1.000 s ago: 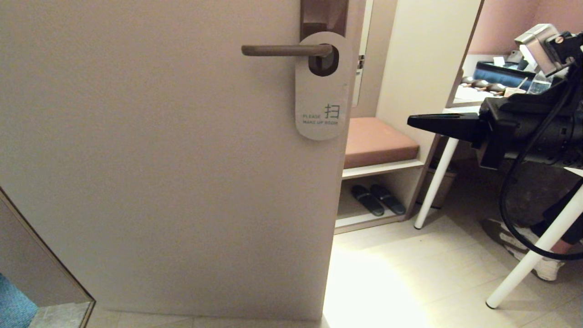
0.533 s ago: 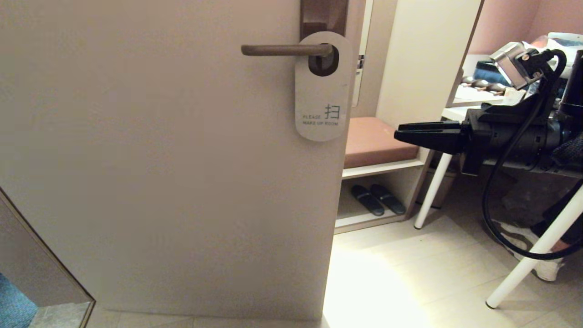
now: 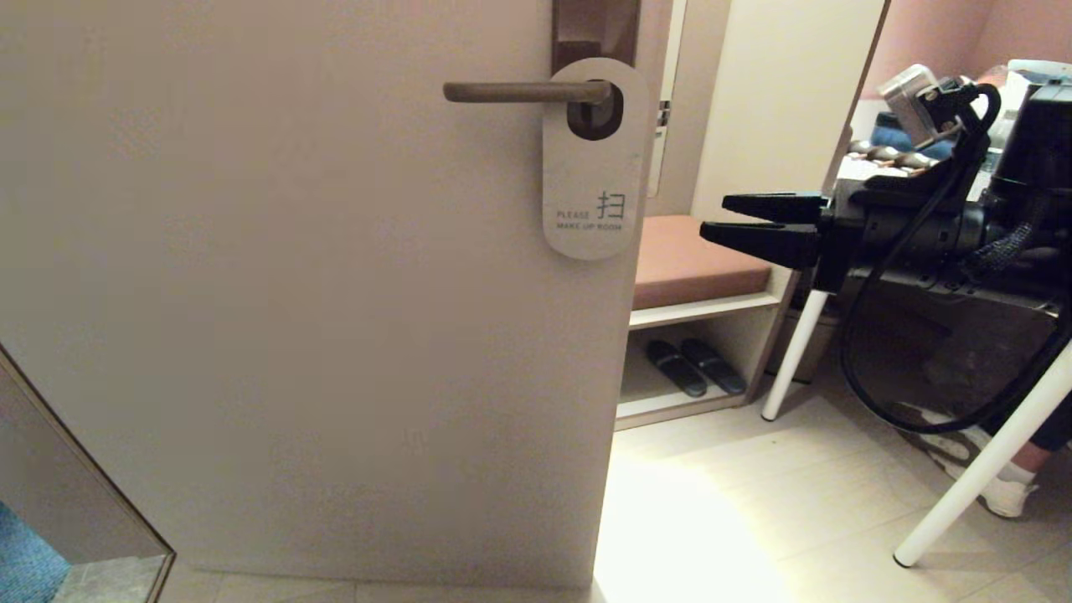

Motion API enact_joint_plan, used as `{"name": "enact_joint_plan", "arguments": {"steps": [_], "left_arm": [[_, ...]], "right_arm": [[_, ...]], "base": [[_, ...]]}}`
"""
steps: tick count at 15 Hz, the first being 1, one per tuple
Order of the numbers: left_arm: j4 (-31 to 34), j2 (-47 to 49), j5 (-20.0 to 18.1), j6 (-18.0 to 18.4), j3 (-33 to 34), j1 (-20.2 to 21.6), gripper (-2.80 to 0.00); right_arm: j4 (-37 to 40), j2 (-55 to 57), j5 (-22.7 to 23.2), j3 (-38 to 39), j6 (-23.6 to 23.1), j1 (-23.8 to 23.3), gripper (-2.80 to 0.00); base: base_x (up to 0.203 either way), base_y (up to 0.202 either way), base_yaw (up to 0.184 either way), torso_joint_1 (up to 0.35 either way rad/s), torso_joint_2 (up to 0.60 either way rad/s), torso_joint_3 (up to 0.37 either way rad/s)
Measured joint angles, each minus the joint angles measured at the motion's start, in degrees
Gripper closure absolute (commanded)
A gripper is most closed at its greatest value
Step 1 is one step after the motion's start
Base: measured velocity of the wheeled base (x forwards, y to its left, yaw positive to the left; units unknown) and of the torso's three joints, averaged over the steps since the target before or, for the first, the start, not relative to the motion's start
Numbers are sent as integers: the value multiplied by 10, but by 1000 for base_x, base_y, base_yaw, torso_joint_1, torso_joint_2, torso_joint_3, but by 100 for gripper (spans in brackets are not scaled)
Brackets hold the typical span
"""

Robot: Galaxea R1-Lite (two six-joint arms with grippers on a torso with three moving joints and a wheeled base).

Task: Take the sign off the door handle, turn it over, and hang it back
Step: Take down the sign

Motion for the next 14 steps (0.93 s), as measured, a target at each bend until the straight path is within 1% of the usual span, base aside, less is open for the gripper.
{"name": "enact_joint_plan", "arguments": {"steps": [3, 6, 9, 14], "left_arm": [[0, 0, 0, 0, 0, 0, 0], [0, 0, 0, 0, 0, 0, 0], [0, 0, 0, 0, 0, 0, 0], [0, 0, 0, 0, 0, 0, 0]], "right_arm": [[-21, 32, 2, -17, -1, 0, -280], [-23, 63, 6, -43, -2, 2, -280], [-22, 90, 51, -68, -7, 4, -280], [-22, 118, 79, -86, -8, 12, -280]], "base": [[0, 0, 0, 0, 0, 0], [0, 0, 0, 0, 0, 0], [0, 0, 0, 0, 0, 0], [0, 0, 0, 0, 0, 0]]}}
